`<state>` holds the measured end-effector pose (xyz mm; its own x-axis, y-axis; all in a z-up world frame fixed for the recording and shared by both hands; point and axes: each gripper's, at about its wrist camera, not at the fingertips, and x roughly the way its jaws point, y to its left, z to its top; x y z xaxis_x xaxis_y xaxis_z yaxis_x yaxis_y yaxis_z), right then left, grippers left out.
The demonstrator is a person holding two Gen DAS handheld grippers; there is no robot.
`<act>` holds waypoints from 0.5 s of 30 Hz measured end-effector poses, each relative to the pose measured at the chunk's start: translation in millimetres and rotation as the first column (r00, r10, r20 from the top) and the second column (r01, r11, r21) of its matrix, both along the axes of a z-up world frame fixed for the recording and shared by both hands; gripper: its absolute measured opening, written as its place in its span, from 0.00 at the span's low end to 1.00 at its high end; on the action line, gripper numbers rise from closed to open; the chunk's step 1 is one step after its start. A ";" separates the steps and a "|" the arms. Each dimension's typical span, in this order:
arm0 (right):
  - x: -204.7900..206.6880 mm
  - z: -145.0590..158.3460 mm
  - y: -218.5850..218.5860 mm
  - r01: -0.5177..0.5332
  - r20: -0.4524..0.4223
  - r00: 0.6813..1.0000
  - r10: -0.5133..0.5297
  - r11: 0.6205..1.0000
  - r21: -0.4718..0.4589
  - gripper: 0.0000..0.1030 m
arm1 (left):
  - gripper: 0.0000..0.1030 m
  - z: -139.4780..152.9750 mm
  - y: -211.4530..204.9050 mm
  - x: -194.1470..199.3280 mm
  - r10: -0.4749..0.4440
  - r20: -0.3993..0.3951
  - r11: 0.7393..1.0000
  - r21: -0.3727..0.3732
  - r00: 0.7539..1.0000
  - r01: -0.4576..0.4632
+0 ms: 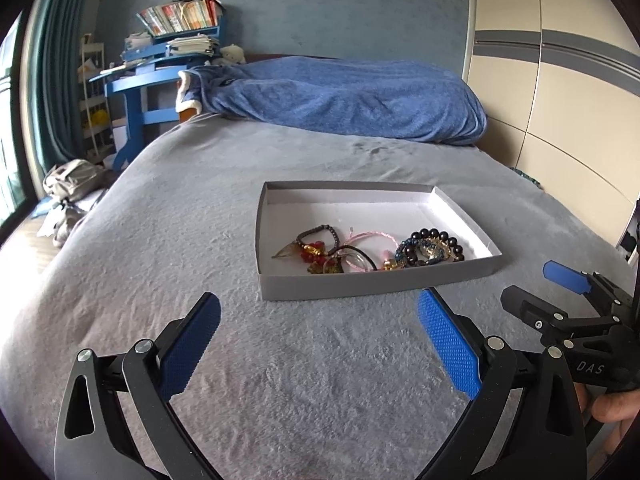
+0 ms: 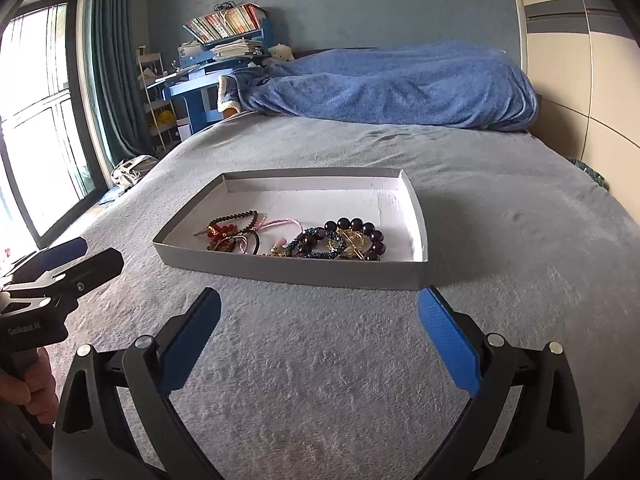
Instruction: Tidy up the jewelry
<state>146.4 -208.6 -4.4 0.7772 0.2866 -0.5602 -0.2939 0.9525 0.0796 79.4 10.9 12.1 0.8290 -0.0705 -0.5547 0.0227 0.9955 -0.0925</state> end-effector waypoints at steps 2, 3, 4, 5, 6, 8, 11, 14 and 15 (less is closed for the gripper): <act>0.5 0.0 -0.1 0.002 -0.001 1.000 -0.002 1.000 0.000 0.95 | 0.95 -0.3 0.1 0.1 0.001 -0.002 1.000 -0.002 1.000 -0.001; 0.2 -0.3 -0.2 0.003 -0.001 1.000 -0.003 1.000 0.000 0.95 | 0.95 0.0 0.8 0.5 0.002 -0.003 1.000 -0.003 1.000 -0.002; 0.3 -0.3 -0.2 0.003 -0.002 1.000 -0.003 1.000 0.000 0.95 | 0.95 -0.2 0.9 0.8 0.002 -0.004 1.000 -0.004 1.000 -0.002; 0.5 -0.4 -0.1 0.002 -0.004 1.000 -0.002 1.000 -0.001 0.95 | 0.95 -0.5 1.0 1.1 0.002 -0.006 1.000 -0.005 1.000 -0.003; 0.7 -0.6 0.0 0.000 -0.005 1.000 0.000 1.000 -0.004 0.95 | 0.95 -0.7 1.1 1.3 0.003 -0.007 1.000 -0.006 1.000 -0.003; 0.9 -1.0 0.7 -0.004 -0.005 1.000 0.004 1.000 -0.009 0.95 | 0.95 -0.6 1.0 1.6 0.003 -0.007 1.000 -0.006 1.000 -0.003; 0.5 -1.6 1.0 -0.008 -0.005 1.000 0.008 1.000 -0.015 0.95 | 0.95 -0.4 2.1 2.3 0.002 -0.006 1.000 -0.009 1.000 -0.002; 1.6 -2.7 0.5 -0.003 -0.011 1.000 0.002 1.000 -0.014 0.95 | 0.95 -1.1 4.0 2.3 0.003 -0.007 1.000 -0.012 1.000 -0.003; 2.0 -2.7 -0.1 0.000 -0.013 1.000 0.000 1.000 -0.011 0.95 | 0.95 -1.2 4.3 2.5 0.002 -0.008 1.000 -0.013 1.000 -0.002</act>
<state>148.4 -208.7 -7.0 0.7700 0.2806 -0.5731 -0.2930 0.9533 0.0733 81.8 15.2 10.9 0.8248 -0.0758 -0.5604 0.0195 0.9942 -0.1057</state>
